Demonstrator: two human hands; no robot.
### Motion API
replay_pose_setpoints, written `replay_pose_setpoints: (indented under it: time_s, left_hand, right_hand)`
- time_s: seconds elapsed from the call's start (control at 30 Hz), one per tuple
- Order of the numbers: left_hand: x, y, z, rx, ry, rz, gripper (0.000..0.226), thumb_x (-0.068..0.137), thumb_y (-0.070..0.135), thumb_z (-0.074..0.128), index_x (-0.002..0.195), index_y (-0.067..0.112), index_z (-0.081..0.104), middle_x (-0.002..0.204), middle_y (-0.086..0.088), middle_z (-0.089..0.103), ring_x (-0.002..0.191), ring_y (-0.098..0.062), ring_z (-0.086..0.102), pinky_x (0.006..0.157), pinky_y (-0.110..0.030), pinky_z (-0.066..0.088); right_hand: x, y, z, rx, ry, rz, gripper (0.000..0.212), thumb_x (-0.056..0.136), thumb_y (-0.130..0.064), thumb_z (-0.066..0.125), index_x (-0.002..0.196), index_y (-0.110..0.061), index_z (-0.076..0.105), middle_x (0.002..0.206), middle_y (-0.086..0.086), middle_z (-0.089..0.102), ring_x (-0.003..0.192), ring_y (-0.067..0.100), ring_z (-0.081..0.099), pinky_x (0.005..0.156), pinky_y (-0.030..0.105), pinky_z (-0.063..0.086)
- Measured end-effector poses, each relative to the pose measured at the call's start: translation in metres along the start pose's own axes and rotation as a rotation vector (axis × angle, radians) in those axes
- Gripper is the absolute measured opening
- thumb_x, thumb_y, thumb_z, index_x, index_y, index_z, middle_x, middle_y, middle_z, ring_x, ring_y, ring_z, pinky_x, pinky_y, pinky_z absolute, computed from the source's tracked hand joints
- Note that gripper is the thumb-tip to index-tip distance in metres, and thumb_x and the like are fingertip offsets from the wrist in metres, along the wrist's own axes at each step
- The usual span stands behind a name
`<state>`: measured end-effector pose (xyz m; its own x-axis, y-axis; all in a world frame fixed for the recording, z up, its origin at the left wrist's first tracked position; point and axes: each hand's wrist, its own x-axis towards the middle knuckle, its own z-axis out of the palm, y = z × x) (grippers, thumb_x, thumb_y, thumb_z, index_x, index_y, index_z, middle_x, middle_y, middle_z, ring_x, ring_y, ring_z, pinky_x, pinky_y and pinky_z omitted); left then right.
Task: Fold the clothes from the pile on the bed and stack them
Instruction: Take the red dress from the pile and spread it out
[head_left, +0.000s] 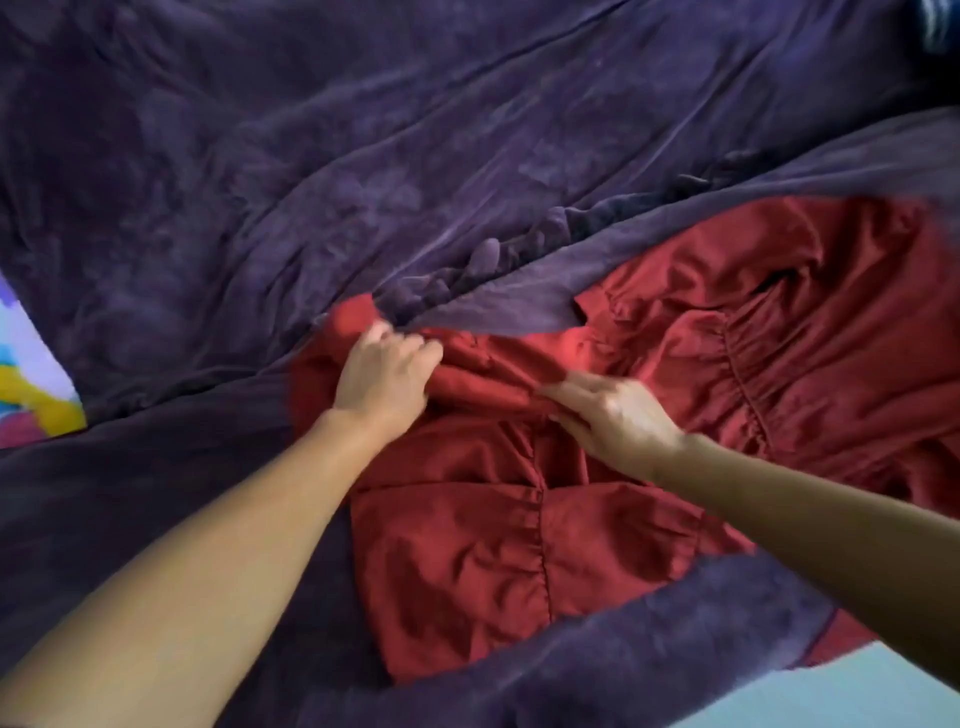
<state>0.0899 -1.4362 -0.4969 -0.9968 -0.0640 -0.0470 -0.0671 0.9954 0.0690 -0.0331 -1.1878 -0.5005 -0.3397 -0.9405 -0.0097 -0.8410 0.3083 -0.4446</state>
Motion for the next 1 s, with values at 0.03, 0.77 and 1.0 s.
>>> replay_pose_setpoints:
  time_s: [0.03,0.77,1.0]
  left_hand:
    - [-0.027,0.013,0.003,-0.013,-0.034,0.015,0.034,0.051,0.010,0.076,0.083,0.010,0.066,0.067,-0.008,0.061,0.057,-0.028,0.062,0.065,-0.035,0.048]
    - [0.013,0.356,0.009,-0.314,-0.639,-0.121,0.027,0.091,0.033,0.052,0.112,0.019,0.059,0.119,-0.005,0.062,0.113,-0.028,0.057,0.090,-0.035,0.043]
    - [0.042,0.542,0.068,-0.728,-0.843,-0.605,0.065,0.076,0.053,0.068,0.130,0.020,0.051,0.132,-0.007,0.056,0.124,-0.025,0.051,0.096,-0.033,0.042]
  right_hand:
    - [-0.018,-0.009,0.009,0.007,-0.082,0.004,0.034,0.087,-0.029,0.048,0.115,-0.016,0.064,0.091,0.004,0.062,0.076,0.028,0.065,0.055,0.035,0.054]
    - [-0.341,0.184,-0.107,-0.175,-0.246,0.923,0.022,0.086,-0.021,0.057,0.104,-0.021,0.069,0.105,0.008,0.065,0.098,0.032,0.064,0.074,0.036,0.051]
    - [-0.414,0.303,-0.134,-0.371,-0.596,0.602,0.067,0.085,-0.019,0.056,0.145,-0.036,0.032,0.152,-0.003,0.027,0.137,0.024,0.031,0.099,0.039,0.041]
